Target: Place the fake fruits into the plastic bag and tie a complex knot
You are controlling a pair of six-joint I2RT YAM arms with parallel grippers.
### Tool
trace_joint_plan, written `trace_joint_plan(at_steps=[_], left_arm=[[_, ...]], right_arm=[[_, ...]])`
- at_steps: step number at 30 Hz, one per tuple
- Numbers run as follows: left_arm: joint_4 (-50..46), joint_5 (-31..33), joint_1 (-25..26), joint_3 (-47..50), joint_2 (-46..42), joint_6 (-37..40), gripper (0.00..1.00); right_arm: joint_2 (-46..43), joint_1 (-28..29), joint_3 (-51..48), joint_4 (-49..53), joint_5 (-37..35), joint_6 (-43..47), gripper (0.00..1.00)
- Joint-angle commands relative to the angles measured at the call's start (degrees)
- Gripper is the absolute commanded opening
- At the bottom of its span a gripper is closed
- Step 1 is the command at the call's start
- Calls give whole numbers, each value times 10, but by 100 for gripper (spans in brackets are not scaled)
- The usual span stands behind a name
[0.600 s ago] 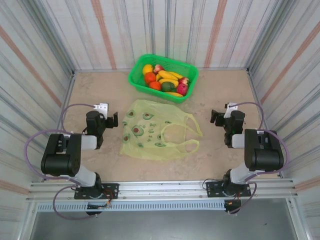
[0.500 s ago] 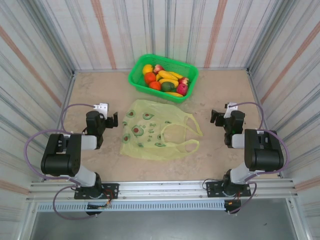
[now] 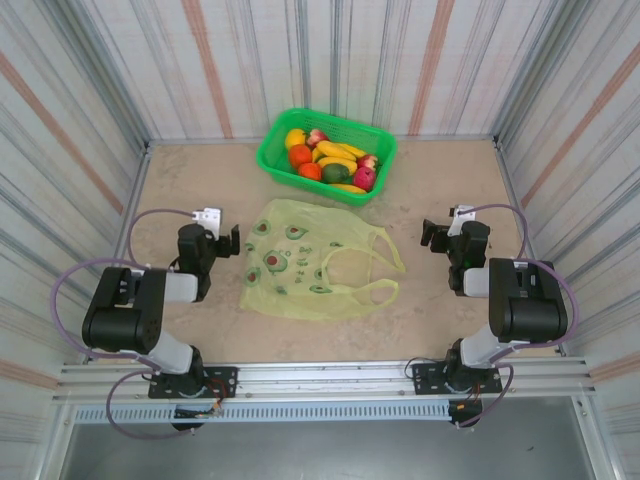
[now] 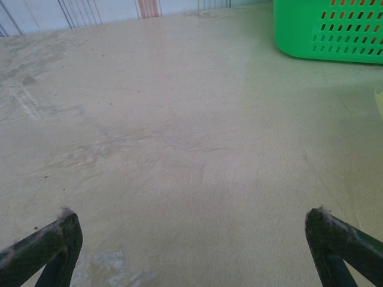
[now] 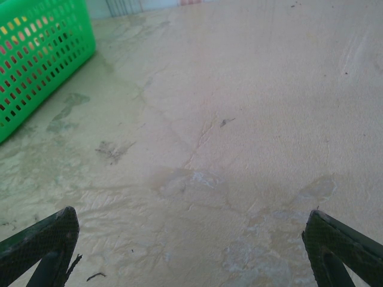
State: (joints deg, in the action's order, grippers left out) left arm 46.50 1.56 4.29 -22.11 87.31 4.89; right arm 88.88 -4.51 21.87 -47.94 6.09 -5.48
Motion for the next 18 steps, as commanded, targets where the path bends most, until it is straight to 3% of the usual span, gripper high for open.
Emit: trace_joint_plan(at_steps=[1,18], left_arm=[[2,3,-9,-8,-8,7,99],[0,-1,-10,-8,-10,5,99]], right_arm=[[-1,1,10,5,2,9,99],[-1,-1,9,3,8,7,99]])
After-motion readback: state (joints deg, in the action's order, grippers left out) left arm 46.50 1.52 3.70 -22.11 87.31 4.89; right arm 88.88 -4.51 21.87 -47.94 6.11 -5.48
